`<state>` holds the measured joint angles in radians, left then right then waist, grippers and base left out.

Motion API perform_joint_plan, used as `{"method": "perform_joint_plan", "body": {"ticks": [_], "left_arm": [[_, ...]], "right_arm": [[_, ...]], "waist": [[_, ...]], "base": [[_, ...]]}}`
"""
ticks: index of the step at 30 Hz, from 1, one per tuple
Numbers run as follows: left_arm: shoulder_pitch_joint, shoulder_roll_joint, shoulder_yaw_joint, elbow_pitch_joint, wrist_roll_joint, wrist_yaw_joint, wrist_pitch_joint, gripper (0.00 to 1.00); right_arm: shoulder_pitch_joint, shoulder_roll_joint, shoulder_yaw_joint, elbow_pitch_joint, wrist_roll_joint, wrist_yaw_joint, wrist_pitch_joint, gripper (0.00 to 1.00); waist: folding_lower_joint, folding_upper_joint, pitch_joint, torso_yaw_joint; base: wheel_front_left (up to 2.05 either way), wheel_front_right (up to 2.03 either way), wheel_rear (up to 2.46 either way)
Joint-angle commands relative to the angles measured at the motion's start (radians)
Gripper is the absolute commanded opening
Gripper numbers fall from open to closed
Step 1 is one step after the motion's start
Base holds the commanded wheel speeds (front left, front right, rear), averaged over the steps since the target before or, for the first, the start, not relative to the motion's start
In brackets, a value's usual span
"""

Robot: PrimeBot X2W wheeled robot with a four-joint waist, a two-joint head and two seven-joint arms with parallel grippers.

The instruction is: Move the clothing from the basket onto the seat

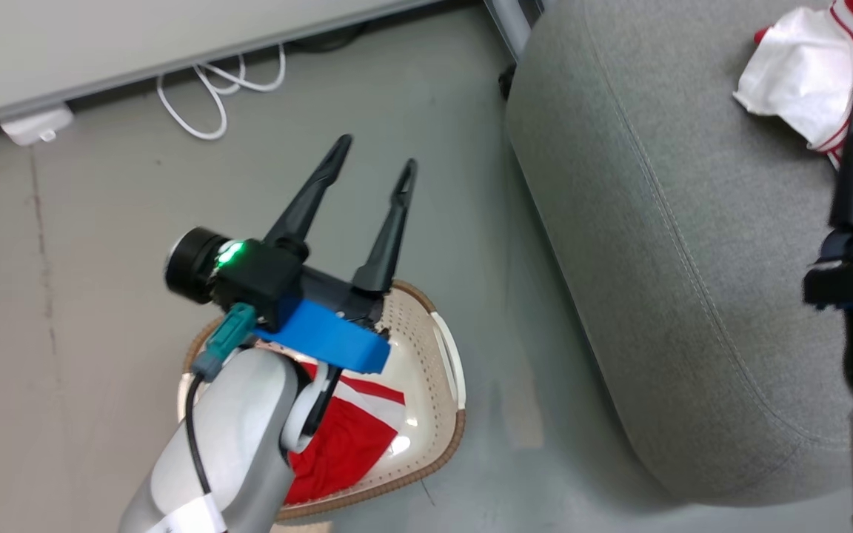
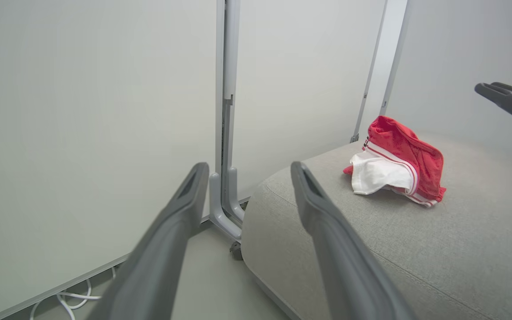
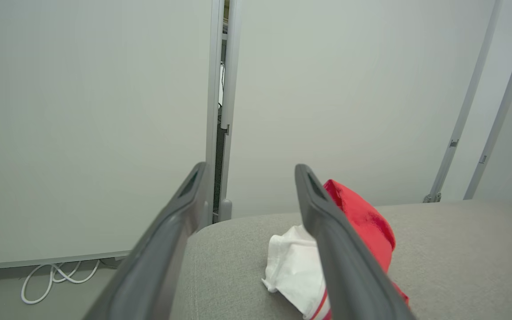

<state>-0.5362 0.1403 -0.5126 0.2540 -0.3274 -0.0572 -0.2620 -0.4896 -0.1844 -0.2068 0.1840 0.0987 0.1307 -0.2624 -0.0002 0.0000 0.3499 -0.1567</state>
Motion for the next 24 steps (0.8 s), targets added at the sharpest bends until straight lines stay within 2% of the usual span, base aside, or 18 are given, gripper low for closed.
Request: {"method": "perform_joint_plan", "body": {"ticks": [1, 10, 24], "left_arm": [[0.033, 0.003, 0.029, -0.008, 0.01, 0.002, -0.004, 1.0], [0.177, -0.013, 0.207, -0.037, 0.051, -0.012, -0.004, 1.0], [0.349, -0.058, 0.379, -0.032, 0.11, -0.049, -0.004, 1.0]], "right_arm": [[0.038, 0.011, 0.021, -0.014, 0.004, 0.0, -0.004, 1.0], [0.156, 0.039, 0.147, -0.054, 0.027, 0.0, -0.004, 1.0], [0.305, 0.078, 0.217, -0.068, 0.037, 0.0, -0.004, 1.0]], "waist": [[0.0002, 0.0, -0.052, 0.032], [0.0002, 0.0, -0.144, 0.085], [0.0002, 0.0, -0.252, 0.157]], "base": [[0.0, 0.0, 0.0], [0.0, 0.0, 0.0], [0.0, 0.0, 0.0]]}}
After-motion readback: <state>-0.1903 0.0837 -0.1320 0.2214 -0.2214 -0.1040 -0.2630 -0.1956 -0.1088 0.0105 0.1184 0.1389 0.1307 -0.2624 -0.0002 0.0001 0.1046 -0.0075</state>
